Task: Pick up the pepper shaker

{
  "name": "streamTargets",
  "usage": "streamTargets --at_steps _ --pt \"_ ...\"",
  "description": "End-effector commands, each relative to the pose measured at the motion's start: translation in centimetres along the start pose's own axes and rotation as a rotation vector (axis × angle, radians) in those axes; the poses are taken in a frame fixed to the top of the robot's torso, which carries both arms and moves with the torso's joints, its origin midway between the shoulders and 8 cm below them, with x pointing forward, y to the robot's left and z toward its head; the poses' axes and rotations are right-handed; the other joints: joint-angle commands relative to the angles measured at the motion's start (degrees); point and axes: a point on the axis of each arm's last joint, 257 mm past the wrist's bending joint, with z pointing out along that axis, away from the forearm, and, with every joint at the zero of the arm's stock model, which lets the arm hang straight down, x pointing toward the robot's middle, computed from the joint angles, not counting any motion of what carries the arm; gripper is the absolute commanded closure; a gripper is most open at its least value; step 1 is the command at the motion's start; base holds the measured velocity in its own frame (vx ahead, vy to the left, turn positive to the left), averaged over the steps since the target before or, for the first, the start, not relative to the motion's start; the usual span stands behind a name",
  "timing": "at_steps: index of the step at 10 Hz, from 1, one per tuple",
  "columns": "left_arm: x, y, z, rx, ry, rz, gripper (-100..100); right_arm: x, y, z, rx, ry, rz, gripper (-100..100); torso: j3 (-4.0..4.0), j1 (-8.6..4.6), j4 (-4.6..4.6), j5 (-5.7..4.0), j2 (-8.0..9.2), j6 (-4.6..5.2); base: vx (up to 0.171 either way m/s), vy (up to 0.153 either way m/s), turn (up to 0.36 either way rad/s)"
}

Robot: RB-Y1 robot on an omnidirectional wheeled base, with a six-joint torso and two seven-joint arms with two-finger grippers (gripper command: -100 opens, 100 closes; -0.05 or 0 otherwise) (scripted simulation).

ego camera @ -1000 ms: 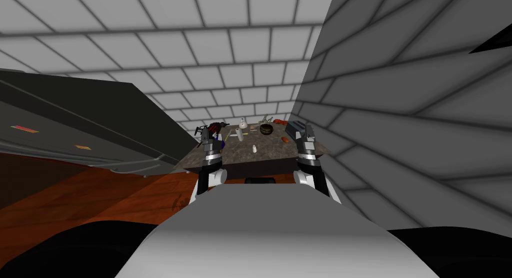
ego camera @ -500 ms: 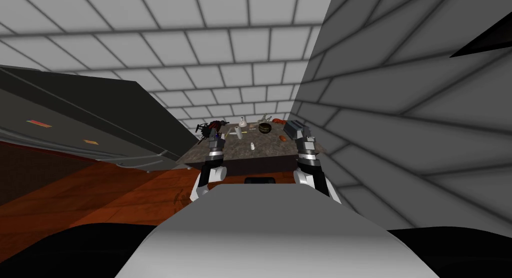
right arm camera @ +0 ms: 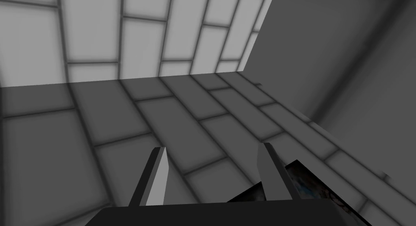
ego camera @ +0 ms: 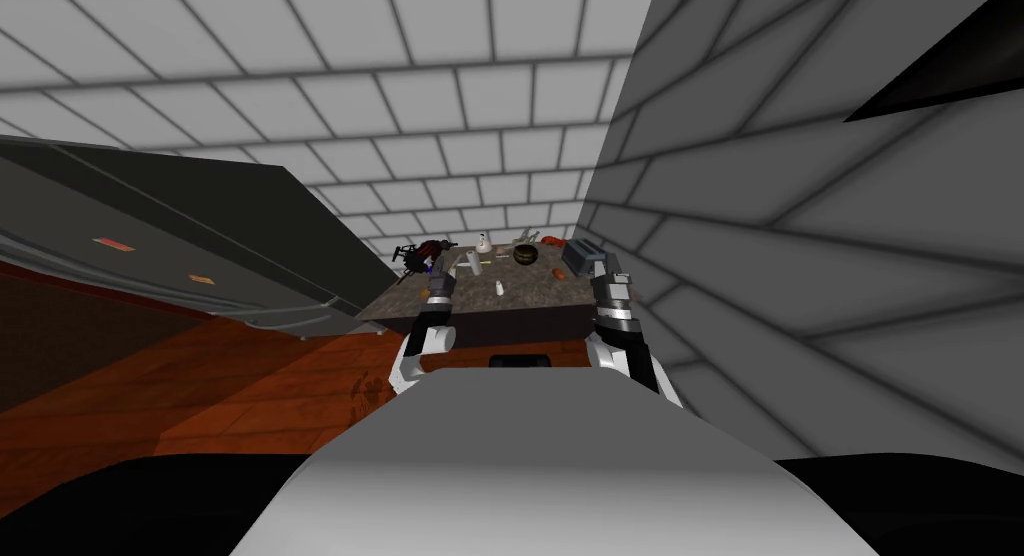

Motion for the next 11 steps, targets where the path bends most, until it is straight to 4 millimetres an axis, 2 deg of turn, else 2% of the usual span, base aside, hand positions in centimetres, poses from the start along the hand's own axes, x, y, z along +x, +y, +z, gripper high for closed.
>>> streamTargets --at_steps 1,2,11 --pt "0.1 1.6 0.8 -0.045 0.008 0.015 -100 0.0 0.0 0.0 0.0 0.0 0.0 0 0.0 0.0 0.0 0.0 0.0 0.0 -0.036 -0.06 0.015" --pt "0.1 1.8 0.8 -0.054 0.009 0.015 -100 0.0 0.0 0.0 0.0 0.0 0.0 0 -0.03 -0.02 -0.01 0.0 -0.04 0.0 -0.036 -0.066 0.012" --pt "0.6 8.9 3.9 -0.271 0.048 0.103 -100 0.0 0.0 0.0 0.0 0.0 0.0 0 -0.02 -0.08 -0.01 -0.02 -0.04 0.0 -0.045 -0.075 0.011"
